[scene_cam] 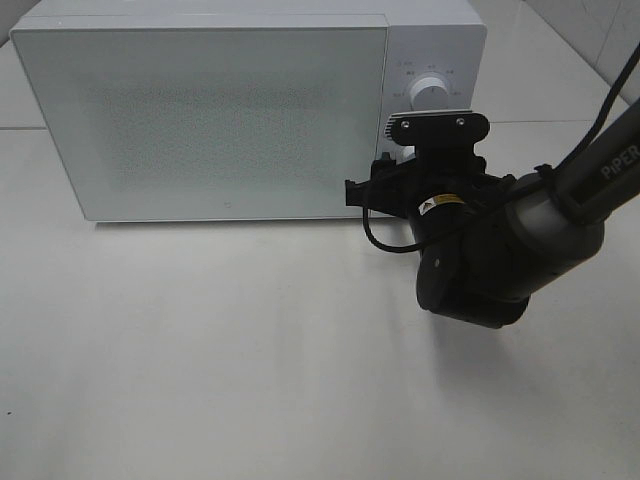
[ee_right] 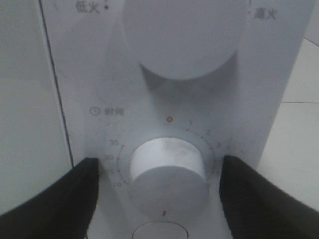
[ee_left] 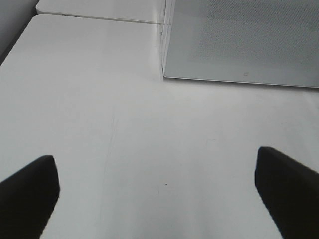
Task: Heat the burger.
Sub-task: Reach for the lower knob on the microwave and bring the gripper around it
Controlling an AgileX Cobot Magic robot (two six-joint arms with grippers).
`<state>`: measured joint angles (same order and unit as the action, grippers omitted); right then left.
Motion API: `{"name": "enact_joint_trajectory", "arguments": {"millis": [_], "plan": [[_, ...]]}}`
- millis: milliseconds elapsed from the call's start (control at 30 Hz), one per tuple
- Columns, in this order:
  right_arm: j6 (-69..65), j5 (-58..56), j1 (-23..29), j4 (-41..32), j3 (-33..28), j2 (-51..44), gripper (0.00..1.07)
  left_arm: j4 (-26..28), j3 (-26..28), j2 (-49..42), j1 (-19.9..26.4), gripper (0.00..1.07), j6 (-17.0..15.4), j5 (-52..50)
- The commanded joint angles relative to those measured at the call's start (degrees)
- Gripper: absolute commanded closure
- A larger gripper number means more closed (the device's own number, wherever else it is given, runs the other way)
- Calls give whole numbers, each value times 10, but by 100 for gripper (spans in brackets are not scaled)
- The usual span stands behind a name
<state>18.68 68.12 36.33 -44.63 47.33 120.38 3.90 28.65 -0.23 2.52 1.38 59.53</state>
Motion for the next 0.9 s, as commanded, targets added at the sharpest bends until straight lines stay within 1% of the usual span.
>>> {"name": "enact_joint_trajectory", "arguments": {"millis": [33,67,100,133,167,200,233,267,300,367,767,900], "plan": [[5,97,-2,-1,11,-10,60,4,-2,-15,3,7,-2,-1],[5,97,-2,-1,11,-10,66,4,-2,-15,3,7,-2,-1],[5,97,-2,-1,11,-10,66,4,-2,-15,3,7,-2,-1],[5,98,-2,-1,11,-10,78,4,-2,-15,3,7,-2,-1],[5,98,-2,0,11,-10,87,4,-2,-15,3,7,-2,-1],[5,98,-2,0,11,-10,87,4,-2,-15,3,7,-2,-1],[5,98,-2,2,11,-10,90,4,-2,-15,3,7,-2,-1],[5,98,-2,5,11,-10,97,4,-2,-15,3,7,-2,-1],[5,98,-2,5,11,-10,97,4,-2,-15,3,7,-2,-1],[5,98,-2,6,11,-10,101,4,-2,-15,3,7,-2,-1],[-4,97,-2,10,11,-10,100,4,-2,-15,3,7,-2,-1],[-47,97,-2,10,11,-10,100,4,-2,-15,3,7,-2,-1]]}}
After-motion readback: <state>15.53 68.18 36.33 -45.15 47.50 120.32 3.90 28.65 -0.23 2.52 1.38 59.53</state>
